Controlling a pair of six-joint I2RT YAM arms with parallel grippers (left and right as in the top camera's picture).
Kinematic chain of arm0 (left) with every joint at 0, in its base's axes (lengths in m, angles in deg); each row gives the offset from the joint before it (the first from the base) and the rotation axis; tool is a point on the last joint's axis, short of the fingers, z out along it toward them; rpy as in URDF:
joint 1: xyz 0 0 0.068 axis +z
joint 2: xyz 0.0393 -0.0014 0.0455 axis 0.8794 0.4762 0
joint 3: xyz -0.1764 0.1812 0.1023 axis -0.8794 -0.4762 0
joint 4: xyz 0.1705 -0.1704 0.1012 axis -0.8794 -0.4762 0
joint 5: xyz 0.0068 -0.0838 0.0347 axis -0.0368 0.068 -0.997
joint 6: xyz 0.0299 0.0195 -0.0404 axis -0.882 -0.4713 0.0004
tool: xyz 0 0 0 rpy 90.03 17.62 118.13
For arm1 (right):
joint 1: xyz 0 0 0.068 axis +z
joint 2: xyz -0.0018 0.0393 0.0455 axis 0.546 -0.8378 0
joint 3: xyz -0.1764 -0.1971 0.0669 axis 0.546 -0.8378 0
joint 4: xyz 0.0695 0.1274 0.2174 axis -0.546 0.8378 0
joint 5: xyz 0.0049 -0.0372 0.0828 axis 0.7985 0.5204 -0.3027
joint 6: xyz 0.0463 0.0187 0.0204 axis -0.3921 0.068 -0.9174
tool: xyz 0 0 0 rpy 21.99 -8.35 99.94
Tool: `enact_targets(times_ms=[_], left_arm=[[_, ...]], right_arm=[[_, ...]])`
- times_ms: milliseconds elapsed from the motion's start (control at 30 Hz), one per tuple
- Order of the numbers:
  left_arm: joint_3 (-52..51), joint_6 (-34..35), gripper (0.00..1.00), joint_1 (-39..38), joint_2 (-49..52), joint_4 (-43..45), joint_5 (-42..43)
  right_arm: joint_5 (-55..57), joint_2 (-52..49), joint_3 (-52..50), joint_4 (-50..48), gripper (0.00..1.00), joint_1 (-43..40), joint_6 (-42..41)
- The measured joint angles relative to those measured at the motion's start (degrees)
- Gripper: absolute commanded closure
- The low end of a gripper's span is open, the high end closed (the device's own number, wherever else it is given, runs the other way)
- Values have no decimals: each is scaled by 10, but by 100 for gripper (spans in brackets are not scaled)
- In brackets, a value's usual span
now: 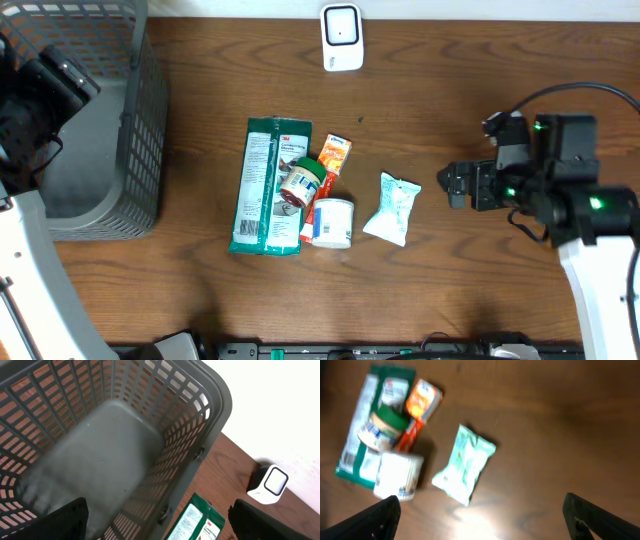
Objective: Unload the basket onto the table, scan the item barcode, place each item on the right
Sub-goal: 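Move the right gripper toward the mint-green wipes pouch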
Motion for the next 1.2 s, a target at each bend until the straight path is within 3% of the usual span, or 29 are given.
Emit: enact_targets(times_ms=[567, 1200], left_arm=[[0, 0, 12, 0, 0, 0, 0], [0, 0, 12, 0, 0, 0, 0]], right_arm=[[-15, -137, 0, 9, 1, 0, -5], [-28, -269, 0, -73, 1, -4, -38]])
